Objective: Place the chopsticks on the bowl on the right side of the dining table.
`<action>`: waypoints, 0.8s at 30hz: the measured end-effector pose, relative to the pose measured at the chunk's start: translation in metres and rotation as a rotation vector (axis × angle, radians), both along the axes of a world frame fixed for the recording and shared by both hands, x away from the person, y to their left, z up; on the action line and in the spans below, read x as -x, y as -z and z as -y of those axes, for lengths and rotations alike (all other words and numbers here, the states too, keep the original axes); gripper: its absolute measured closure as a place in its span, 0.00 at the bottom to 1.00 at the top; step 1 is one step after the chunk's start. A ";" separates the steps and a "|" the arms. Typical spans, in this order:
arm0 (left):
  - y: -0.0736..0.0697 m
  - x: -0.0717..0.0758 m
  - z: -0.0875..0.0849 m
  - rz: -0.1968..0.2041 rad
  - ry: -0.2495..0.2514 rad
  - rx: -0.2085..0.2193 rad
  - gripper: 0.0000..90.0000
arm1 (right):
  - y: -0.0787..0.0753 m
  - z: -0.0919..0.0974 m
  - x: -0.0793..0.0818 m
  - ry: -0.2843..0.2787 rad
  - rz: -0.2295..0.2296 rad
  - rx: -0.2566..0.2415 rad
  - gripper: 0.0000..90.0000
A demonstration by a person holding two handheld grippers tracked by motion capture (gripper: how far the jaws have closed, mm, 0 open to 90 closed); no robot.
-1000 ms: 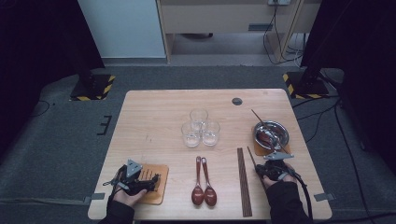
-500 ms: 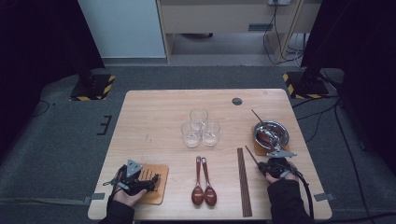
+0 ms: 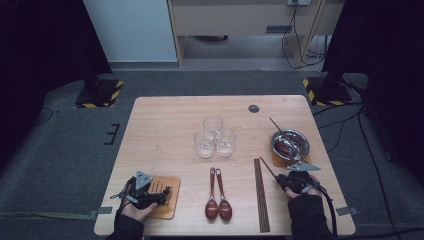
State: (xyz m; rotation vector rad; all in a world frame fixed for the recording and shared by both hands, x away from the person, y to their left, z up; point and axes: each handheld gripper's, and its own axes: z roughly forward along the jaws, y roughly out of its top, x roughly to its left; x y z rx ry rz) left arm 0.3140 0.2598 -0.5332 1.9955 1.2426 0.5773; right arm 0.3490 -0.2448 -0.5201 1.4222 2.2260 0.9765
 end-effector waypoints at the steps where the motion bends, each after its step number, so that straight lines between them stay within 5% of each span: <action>1: 0.000 0.000 0.000 0.000 0.000 0.000 0.08 | -0.001 0.000 0.002 0.004 0.000 -0.006 0.89; 24: 0.000 0.000 0.000 0.000 -0.001 0.000 0.08 | 0.004 0.006 0.019 0.004 -0.015 0.005 0.91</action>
